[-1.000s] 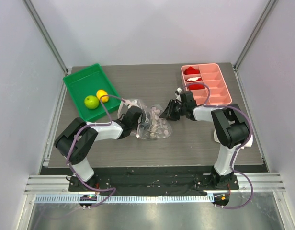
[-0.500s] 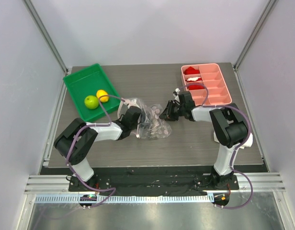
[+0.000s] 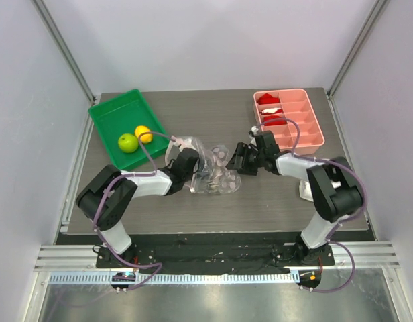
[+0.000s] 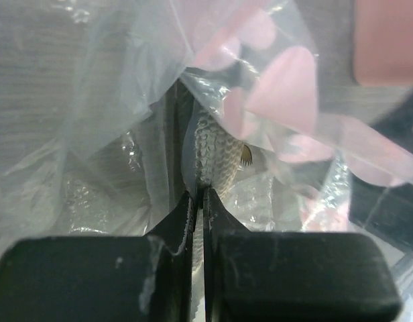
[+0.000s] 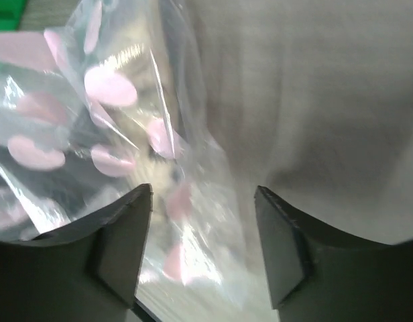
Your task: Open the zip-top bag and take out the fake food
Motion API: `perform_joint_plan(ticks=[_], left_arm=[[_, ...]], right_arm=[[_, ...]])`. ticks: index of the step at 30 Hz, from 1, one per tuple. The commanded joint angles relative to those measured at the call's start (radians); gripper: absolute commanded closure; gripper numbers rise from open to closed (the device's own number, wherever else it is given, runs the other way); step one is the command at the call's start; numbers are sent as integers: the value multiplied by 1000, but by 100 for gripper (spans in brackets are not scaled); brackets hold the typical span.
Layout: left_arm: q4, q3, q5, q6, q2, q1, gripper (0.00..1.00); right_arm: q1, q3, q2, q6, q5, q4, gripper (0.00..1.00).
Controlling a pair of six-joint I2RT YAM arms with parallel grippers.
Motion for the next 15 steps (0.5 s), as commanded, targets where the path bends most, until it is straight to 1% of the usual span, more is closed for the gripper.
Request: perform_joint_plan(ticks=[1,2,4,8,9,10,11,12,13,14,15], left_arm=[[-88,32,-11,29,-57,-2,100],[-99,35,1,29,-63,-4,100],[-106,36,25,23,-80,-4,100],[-120,36,47,5,-112,-2,100],[-122,35,50,-6,-118,-4,100],[-122,32,53,-9,-131,-4,100],[-120,32,55,-10,-134,-2,100],[-126,33,56,-14,-135,-4,100],[-128,35,55,-17,-141,-2,100],[-125,32,68,-18,-143,-2,100],[-119,30,71,-23,-143,-4,100]], right_arm=[[-9,-100,-169,-74,76,-134,29],[-7,-117,-206,-84,64,-132,27],[-7,-167,-229,-84,24,-100,24],[-7,-213,-231,-76,-42,-31,23],[-9,-219,-208,-58,-54,28,24],[-7,-220,-194,-47,-72,41,27],[-7,-227,-185,-30,-132,61,30],[-6,-244,-183,20,-148,137,33],[-7,-293,-185,40,-158,177,36],[-6,-307,-182,54,-168,209,39],[-6,-318,-177,65,-186,254,49]])
